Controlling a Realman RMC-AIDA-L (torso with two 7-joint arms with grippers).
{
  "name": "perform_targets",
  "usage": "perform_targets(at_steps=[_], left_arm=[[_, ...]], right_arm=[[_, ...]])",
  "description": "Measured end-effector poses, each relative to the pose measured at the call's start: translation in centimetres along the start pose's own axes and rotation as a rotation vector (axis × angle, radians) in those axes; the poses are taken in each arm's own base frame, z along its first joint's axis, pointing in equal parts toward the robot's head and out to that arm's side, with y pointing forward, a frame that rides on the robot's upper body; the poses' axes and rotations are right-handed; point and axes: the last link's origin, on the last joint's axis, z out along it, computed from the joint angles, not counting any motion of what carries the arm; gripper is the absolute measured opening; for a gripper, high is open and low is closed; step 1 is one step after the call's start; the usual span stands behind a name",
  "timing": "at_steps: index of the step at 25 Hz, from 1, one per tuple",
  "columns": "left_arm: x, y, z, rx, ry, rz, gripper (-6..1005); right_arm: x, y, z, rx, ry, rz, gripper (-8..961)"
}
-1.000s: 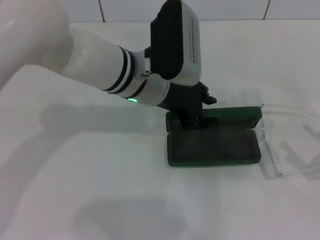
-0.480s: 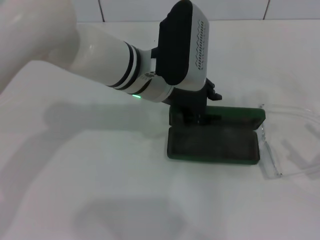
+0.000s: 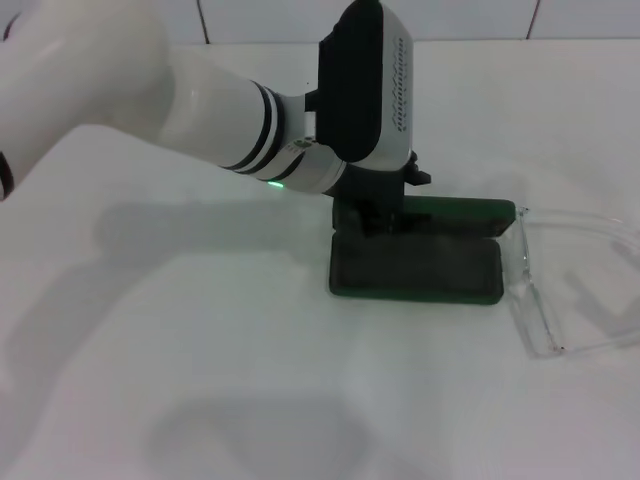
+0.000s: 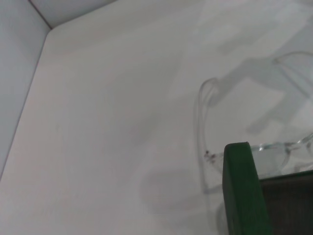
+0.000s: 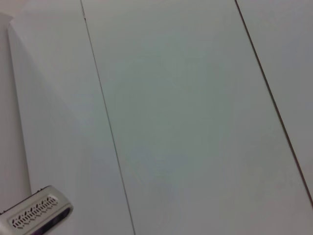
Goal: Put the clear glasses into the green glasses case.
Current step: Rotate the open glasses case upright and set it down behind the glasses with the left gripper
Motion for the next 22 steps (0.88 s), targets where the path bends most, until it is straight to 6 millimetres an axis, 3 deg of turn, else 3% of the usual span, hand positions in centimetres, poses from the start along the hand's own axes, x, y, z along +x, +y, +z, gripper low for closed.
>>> perform_targets(at_steps=[22], left_arm=[[-1.4,0.5,0.6,-0.017,-0.026,-0.044,385]], right_arm=[[0.0,-0.3,1.1,-0.009,-0.004,-0.005,775]])
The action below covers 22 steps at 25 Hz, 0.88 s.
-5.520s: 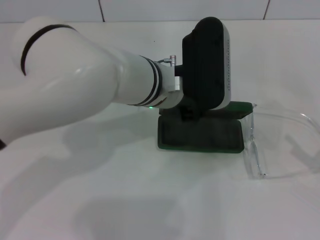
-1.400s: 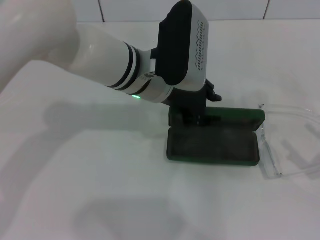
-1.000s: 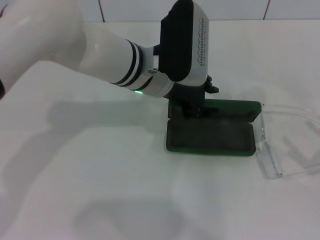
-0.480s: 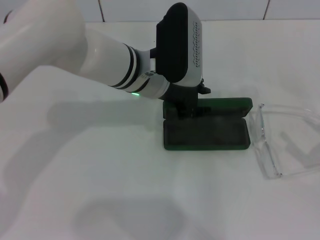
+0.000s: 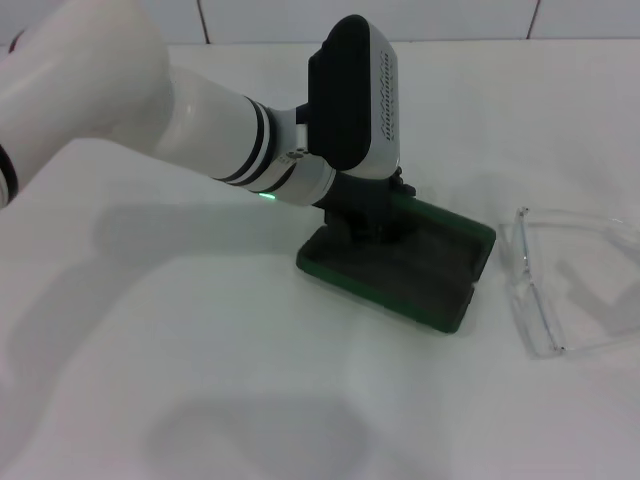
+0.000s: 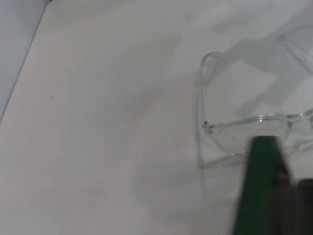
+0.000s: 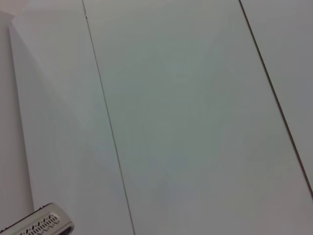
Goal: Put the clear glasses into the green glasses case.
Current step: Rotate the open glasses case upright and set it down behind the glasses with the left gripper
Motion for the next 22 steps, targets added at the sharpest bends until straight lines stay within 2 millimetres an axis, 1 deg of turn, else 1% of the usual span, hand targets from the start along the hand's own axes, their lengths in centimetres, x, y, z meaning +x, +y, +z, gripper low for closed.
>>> perform_targets(at_steps=[10,18,22], left_arm=[[0.2,0.0,-0.1,-0.004,0.008,-0.005,387],[1.4,0.2,-0.5,-0.041,0.05,-0.013,388],[1.5,0.3,-0.6,-0.053,0.048,-0.027,389]], right_arm=[[0.0,0.0,-0.1,0.001,0.001,0.0,775],[0.0,0.0,-0.2,0.004,0.002,0.001,774],[0.0,0.0,-0.2,0.004,0.002,0.001,774]])
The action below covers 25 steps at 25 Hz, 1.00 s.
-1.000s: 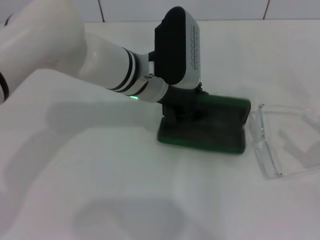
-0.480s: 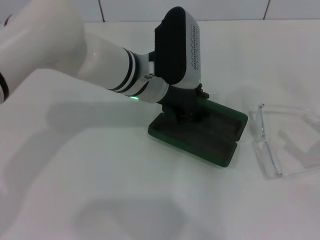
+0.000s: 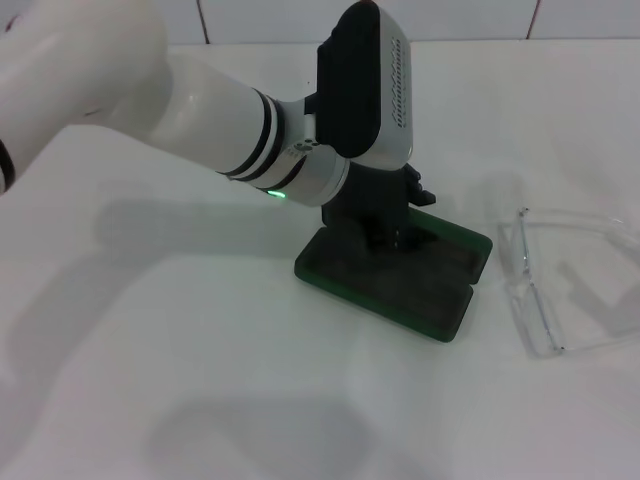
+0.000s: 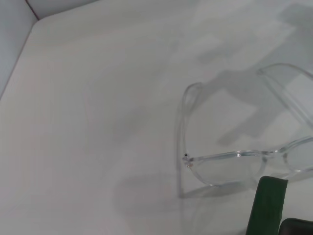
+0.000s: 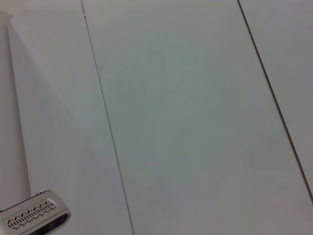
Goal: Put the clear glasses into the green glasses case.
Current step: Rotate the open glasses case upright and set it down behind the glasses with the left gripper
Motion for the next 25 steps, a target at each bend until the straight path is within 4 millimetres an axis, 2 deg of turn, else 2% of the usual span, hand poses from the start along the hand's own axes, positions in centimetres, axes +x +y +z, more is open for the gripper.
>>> perform_targets(at_steps=[9,19,25], left_arm=[[0.4,0.3,-0.3,-0.03,0.002,-0.008,391],[-0.2,0.4,-1.1,-0.108,-0.083,-0.093,405],[0.3,0.4,-1.6,-0.11,-0.068,-0.09,533]], right_arm=[[0.0,0.0,-0.1,0.002,0.0,0.0,774],[0.0,0.0,-0.1,0.004,0.0,0.0,774],[0.0,0.0,-0.1,0.004,0.0,0.0,774]])
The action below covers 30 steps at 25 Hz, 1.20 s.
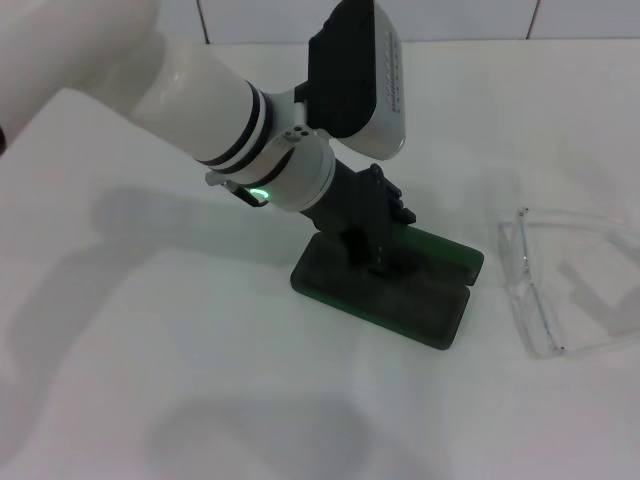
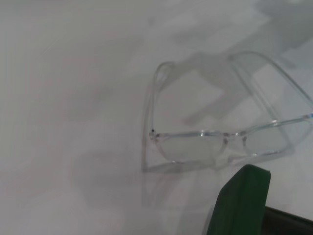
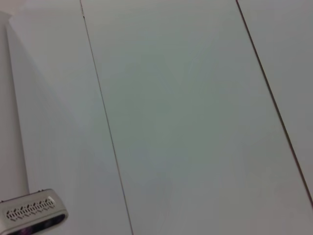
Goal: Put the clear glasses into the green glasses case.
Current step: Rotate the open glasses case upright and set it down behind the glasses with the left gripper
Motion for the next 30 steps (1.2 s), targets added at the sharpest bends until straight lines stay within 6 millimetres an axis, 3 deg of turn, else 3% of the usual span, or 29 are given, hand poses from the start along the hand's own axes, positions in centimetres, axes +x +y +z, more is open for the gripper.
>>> perform_targets(at_steps=[10,15,30], left_arm=[[1.4,0.5,-1.1,-0.008,0.021,0.01,561],[1.2,0.6,-1.9,0.04,-0.002,0.026,562],[0.4,1.2,-1.2,0.022,-0.058,0.053,552]], right_arm=[[0.0,0.0,-0.1,-0.005,0.0,0.0,774],[0.0,0.1,-0.1,-0.007,0.002,0.001,773],[0.0,0.2,-0.1,-0.017,0.005,0.004,773]])
